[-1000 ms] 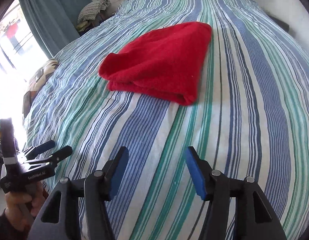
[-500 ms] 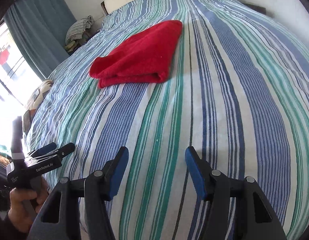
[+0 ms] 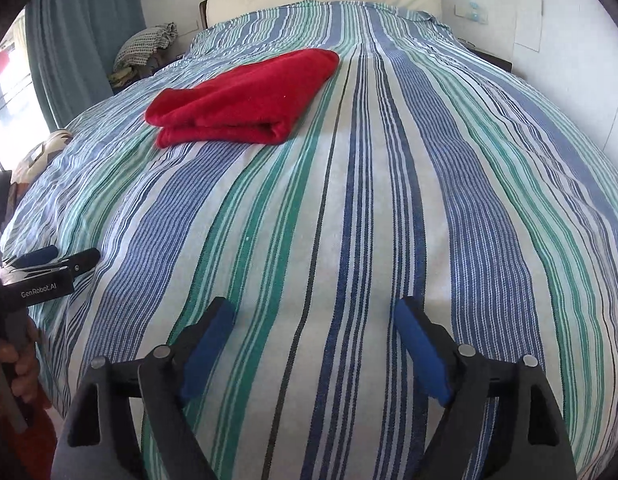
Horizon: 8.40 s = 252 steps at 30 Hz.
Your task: Fold small clothes
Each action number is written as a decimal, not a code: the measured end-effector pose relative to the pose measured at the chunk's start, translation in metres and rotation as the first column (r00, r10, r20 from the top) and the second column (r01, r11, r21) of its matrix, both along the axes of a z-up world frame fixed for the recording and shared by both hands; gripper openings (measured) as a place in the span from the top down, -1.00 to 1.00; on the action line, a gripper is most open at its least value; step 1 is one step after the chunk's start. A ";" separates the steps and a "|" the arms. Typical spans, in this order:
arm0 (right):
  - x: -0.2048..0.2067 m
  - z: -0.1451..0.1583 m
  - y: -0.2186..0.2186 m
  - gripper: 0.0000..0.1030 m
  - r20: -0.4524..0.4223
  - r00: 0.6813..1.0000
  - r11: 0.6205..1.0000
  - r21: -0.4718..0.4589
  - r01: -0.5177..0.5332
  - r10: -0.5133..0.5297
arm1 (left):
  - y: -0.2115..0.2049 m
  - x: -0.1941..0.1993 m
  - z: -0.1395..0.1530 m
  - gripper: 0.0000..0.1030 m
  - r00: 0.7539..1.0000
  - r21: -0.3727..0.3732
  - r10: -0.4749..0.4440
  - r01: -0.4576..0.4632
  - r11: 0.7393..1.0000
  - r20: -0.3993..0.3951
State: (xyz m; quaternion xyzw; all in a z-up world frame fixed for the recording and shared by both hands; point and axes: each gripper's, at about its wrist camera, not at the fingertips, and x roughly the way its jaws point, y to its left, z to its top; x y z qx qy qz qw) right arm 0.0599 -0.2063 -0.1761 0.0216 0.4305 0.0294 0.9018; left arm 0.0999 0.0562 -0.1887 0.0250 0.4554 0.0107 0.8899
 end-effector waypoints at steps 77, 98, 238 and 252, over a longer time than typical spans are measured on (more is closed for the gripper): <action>-0.005 -0.016 0.008 -0.99 0.038 0.998 0.998 -0.038 -0.052 0.054 | -0.008 -0.009 -0.003 -0.99 0.999 0.040 -0.016 0.014 0.999 0.044; 0.152 0.077 -0.053 -0.98 0.031 0.999 0.931 0.364 0.024 -0.038 | 0.029 0.195 0.070 -0.98 0.998 -0.521 0.019 -0.044 0.853 -0.054; -0.104 0.252 0.023 -0.99 -0.027 0.994 0.994 -0.033 -0.106 0.105 | -0.032 -0.113 0.232 -0.99 0.999 0.025 -0.049 0.049 0.998 0.000; -0.105 0.251 0.023 -0.99 -0.014 0.995 0.993 -0.056 -0.102 0.101 | -0.038 -0.115 0.233 -0.98 0.998 0.021 -0.067 0.067 0.998 0.014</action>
